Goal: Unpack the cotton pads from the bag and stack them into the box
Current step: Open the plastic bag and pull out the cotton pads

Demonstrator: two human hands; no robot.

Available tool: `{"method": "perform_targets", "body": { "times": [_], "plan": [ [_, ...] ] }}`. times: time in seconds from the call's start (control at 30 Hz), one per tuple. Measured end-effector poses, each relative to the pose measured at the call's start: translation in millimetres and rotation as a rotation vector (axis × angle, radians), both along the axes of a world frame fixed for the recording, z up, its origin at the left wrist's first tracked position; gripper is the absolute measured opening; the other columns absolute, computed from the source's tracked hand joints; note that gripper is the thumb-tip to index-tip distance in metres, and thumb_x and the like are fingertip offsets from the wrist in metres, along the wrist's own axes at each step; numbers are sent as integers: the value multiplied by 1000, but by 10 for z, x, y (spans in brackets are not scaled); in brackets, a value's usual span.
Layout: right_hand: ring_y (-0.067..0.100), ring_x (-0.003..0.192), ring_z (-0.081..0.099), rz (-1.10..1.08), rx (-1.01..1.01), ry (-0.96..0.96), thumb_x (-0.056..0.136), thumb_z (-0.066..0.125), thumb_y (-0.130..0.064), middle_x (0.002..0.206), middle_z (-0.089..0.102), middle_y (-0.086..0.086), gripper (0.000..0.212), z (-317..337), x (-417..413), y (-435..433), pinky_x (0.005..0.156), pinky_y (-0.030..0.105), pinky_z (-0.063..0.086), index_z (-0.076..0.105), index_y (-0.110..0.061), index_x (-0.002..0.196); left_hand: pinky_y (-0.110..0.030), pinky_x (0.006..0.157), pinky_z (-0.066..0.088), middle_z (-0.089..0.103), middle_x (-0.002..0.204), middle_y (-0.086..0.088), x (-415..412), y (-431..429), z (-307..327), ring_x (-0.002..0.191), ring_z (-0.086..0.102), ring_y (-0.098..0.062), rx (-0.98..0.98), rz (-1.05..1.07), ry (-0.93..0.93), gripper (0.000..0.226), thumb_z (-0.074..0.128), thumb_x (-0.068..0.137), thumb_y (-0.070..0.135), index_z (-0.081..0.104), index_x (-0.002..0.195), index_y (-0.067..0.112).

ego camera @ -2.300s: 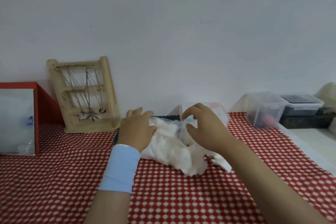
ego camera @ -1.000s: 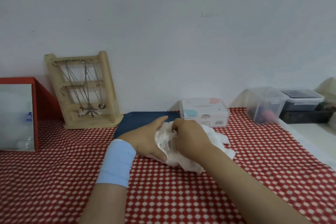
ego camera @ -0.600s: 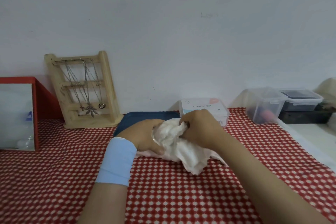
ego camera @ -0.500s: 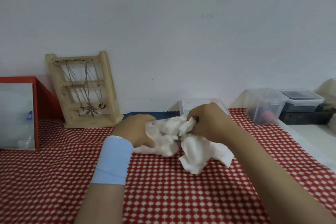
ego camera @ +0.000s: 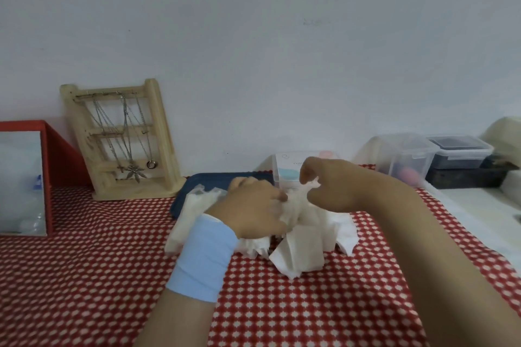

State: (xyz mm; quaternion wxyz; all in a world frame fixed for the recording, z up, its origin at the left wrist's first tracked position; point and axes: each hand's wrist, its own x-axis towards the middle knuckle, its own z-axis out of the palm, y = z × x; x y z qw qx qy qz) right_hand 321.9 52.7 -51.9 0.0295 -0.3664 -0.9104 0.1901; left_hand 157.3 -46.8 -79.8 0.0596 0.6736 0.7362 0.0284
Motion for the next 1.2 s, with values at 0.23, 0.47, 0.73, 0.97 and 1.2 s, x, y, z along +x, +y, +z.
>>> {"method": "perform_targets", "body": {
  "times": [0.23, 0.47, 0.73, 0.97, 1.2],
  "plan": [
    [24, 125, 51, 33, -109, -261, 53, 88, -62, 141, 46, -3, 118, -535, -156, 16, 103, 46, 48, 24, -37, 149, -37, 121, 12, 73, 108, 7, 209, 101, -225, 121, 57, -20, 85, -22, 214, 24, 52, 95, 38, 67, 111, 27],
    [17, 100, 59, -33, 7, -138, 71, 84, -36, 112, 61, -4, 66, -418, 128, 98, 81, 30, 51, 51, -23, 127, -35, 73, 49, 68, 101, -2, 481, 143, -177, 94, 65, -24, 225, -70, 177, 17, 56, 97, 25, 60, 113, 22],
    [26, 141, 38, -39, -159, -190, 77, 69, -66, 157, 37, 2, 93, -501, 494, 212, 115, 47, 35, 29, -31, 154, -34, 88, 46, 65, 125, -5, 663, 243, -156, 113, 59, -25, 16, 19, -304, 37, 31, 107, 28, 63, 119, 14],
    [25, 152, 22, -17, -304, -173, 94, 56, -47, 167, 22, 4, 75, -494, 377, 83, 123, 49, 19, 22, -30, 159, -31, 101, 47, 57, 142, 2, 579, 177, -126, 129, 54, -20, -40, 7, -283, 60, 67, 90, 23, 45, 146, 27],
    [24, 151, 23, 22, 86, -121, 96, 48, -39, 164, 29, -3, 60, -202, 215, -67, 121, 53, 18, 34, -37, 154, -22, 109, 38, 52, 147, 16, 38, -41, 214, 134, 51, -6, 298, 87, -427, 58, 62, 96, 24, 45, 151, 31]
  ]
}}
